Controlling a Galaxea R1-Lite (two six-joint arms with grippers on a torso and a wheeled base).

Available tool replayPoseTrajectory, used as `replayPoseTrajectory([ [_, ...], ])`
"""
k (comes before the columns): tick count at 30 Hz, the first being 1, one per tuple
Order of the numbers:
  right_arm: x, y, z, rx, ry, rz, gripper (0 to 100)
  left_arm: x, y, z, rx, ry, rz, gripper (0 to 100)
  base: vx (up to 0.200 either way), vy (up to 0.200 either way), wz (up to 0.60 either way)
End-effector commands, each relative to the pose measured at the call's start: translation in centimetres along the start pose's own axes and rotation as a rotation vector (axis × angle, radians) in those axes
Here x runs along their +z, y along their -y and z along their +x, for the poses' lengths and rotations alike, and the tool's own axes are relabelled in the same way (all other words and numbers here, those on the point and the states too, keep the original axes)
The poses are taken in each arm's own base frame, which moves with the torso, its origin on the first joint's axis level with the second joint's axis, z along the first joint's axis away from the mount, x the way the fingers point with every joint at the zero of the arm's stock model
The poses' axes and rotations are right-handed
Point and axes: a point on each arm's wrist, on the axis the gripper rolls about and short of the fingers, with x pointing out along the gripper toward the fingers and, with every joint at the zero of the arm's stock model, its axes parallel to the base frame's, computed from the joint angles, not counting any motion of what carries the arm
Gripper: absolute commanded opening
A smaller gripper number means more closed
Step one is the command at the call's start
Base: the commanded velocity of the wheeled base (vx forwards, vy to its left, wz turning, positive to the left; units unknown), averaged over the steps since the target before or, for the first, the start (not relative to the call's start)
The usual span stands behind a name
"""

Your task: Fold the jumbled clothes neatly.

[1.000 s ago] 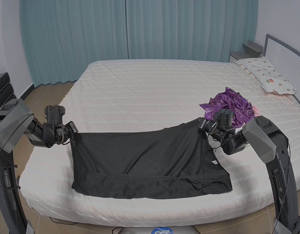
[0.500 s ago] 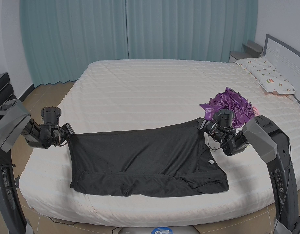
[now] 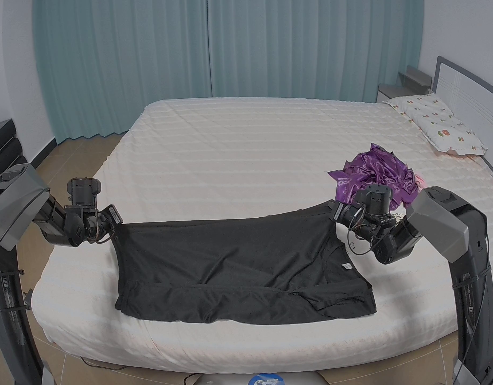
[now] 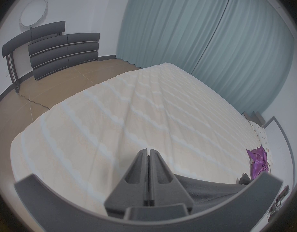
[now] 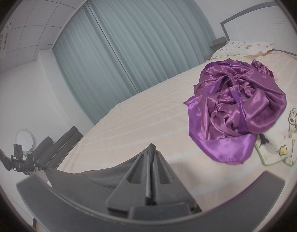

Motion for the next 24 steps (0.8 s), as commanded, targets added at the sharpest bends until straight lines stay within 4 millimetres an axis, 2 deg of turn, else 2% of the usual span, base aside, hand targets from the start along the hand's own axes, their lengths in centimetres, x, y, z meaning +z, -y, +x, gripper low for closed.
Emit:
replayPoseTrajectory([
  [1, 0.5, -0.3, -2.4, 0.018, -0.025, 0.000, 0, -0.1, -0.4, -0.6, 0.007, -0.009, -0.001, 0, 0.000, 0.000, 0.00],
  [7, -0.4, 0.2, -3.6, 0.002, -0.060, 0.001, 0, -0.4, -0.9, -1.3, 0.009, -0.030, -0.002, 0, 0.000, 0.000, 0.00],
  [10, -0.9, 0.5, -4.8, 0.026, -0.109, -0.001, 0, -0.9, -1.5, -1.6, 0.024, -0.053, 0.032, 0, 0.000, 0.000, 0.00],
  [14, -1.7, 0.6, -5.7, 0.033, -0.146, -0.014, 0, -2.5, -2.7, -2.0, 0.053, -0.107, 0.112, 0, 0.000, 0.000, 0.00],
  [24, -3.8, 1.4, -7.1, 0.038, -0.245, -0.072, 0, -5.1, -4.3, -2.5, 0.081, -0.186, 0.189, 0, 0.000, 0.000, 0.00],
])
